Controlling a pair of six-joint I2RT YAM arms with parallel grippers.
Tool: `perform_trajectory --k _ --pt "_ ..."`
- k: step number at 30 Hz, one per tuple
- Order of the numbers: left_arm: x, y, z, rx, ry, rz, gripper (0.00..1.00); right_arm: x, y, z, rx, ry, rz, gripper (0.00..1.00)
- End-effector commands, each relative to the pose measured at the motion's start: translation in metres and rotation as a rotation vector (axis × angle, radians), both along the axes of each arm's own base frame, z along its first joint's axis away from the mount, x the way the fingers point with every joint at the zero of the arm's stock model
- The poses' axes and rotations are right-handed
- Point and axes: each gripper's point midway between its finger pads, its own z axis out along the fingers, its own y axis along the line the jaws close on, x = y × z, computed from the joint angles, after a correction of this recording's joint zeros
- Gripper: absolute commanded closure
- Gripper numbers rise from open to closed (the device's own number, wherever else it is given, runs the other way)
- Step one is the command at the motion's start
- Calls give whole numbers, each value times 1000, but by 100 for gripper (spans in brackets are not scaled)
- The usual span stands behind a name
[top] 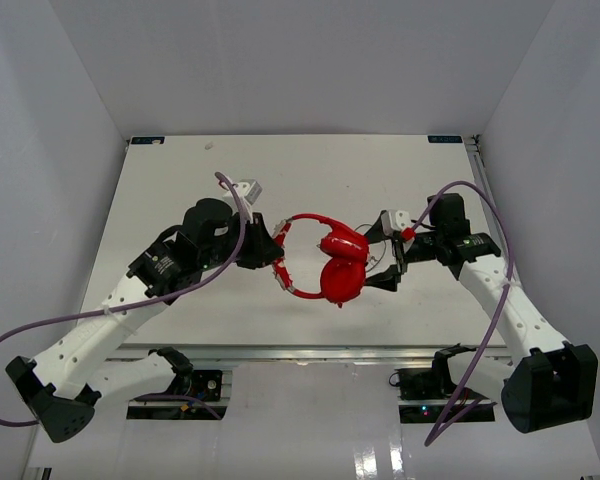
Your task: Wrap the headphones
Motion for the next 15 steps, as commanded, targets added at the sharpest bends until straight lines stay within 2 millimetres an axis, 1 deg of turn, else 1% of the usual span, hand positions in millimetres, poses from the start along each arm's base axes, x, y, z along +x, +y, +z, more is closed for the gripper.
perform_trajectory --k 1,2,3,4,6,8,10,13,15 --pt "10 -9 104 -341 -139 93 100 -19 6 14 98 46 66 4" --pt "14 -7 114 -381 -151 125 100 -18 5 13 96 42 61 2" --pt "19 -6 131 -445 -181 158 100 -18 5 10 90 43 54 1" --pt "23 -9 141 -492 -184 168 100 -17 5 10 90 41 53 0" --pt "26 -14 154 -533 -184 170 100 -18 6 14 99 49 63 3" --pt "32 -19 164 -572 -176 176 100 -21 7 24 123 63 89 6" --pt "39 -20 168 -597 -173 205 100 -24 8 35 141 65 111 9" --pt "50 -15 179 -639 -194 267 100 -31 7 45 160 80 139 12" --pt "57 -10 189 -664 -216 313 100 -36 7 47 167 89 152 13"
